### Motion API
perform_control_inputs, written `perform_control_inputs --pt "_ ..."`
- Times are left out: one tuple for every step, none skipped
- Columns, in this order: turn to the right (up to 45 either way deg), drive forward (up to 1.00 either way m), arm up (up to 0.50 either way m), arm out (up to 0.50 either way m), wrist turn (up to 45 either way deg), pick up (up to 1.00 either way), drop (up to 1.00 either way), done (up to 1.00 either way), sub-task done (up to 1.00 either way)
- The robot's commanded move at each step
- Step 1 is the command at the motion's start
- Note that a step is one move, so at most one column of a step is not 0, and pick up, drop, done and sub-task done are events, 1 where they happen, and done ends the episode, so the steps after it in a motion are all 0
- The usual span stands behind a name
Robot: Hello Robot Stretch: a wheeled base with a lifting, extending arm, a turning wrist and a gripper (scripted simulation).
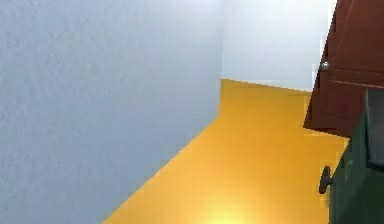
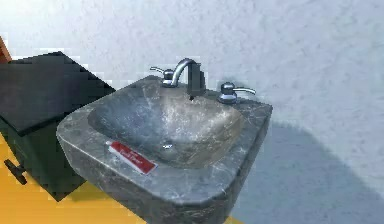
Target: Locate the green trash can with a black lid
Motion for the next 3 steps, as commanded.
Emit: perform_control_inputs --pt "21.0 0.00 0.00 0.00 0.0 0.00 0.00 0.00 0.00" --pt "0.0 0.45 0.00 0.00 0.0 0.00 0.00 0.00 0.00" --pt "39.0 0.00 0.00 0.00 0.0 0.00 0.00 0.00 0.00"
